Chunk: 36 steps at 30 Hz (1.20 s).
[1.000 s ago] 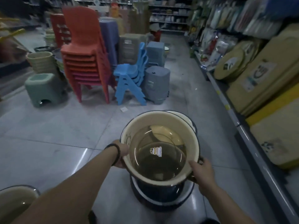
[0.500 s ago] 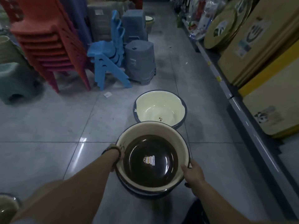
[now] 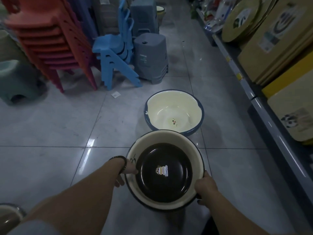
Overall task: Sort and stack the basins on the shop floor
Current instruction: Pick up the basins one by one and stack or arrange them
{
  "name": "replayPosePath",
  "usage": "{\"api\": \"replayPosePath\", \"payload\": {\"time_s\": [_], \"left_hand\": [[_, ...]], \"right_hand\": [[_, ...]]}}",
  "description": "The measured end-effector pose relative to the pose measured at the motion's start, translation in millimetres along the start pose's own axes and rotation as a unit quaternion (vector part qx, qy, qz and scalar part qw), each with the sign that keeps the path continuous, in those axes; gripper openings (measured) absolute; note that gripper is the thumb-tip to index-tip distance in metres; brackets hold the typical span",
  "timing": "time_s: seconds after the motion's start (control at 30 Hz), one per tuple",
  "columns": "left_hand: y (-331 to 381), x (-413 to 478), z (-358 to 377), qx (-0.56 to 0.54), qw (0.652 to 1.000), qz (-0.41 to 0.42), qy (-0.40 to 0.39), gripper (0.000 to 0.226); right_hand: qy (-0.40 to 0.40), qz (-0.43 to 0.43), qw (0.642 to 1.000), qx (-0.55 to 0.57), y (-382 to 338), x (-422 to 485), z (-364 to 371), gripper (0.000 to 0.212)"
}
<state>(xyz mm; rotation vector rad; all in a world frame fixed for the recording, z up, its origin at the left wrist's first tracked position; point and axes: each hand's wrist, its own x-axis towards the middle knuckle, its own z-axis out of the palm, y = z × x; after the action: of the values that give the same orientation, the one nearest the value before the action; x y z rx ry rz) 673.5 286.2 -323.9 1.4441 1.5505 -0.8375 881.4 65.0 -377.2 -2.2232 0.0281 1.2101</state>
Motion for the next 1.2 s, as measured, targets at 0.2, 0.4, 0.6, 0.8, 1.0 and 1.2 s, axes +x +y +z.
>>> {"api": "replayPosePath", "payload": {"time_s": [0.2,0.4,0.6,0.8,1.0,1.2], "left_hand": [[-5.3,-9.3,-17.6,0.080,0.995,0.058,0.028,0.072],[-14.1,-73.5,-46.9,0.086,0.968,0.211,0.109,0.051],[-147.6,-113.6,-66.6,0.094,0.963,0.144,0.207,0.039],[-314.4,-105.5,-91.7,0.107,0.973,0.013,0.202,0.033],[-408.0,-76.2,-119.2,0.088,0.973,-0.018,0.214,0.039],[-438.5,-65.5,-132.5,0.053,0.982,-0.004,0.179,0.043]], "right_hand": [[0.080,-0.018,0.992,-0.094,-16.4,-10.4,10.6,0.071],[0.077,-0.197,0.955,-0.208,-75.5,-81.0,57.7,0.040],[-0.173,-0.319,0.923,-0.126,-91.9,-169.8,191.1,0.017],[-0.344,-0.245,0.893,-0.156,-43.4,-214.7,331.8,0.019],[-0.386,-0.176,0.881,-0.210,-16.2,-229.3,459.0,0.011],[-0.365,-0.088,0.892,-0.251,17.6,-224.4,547.7,0.037]]}}
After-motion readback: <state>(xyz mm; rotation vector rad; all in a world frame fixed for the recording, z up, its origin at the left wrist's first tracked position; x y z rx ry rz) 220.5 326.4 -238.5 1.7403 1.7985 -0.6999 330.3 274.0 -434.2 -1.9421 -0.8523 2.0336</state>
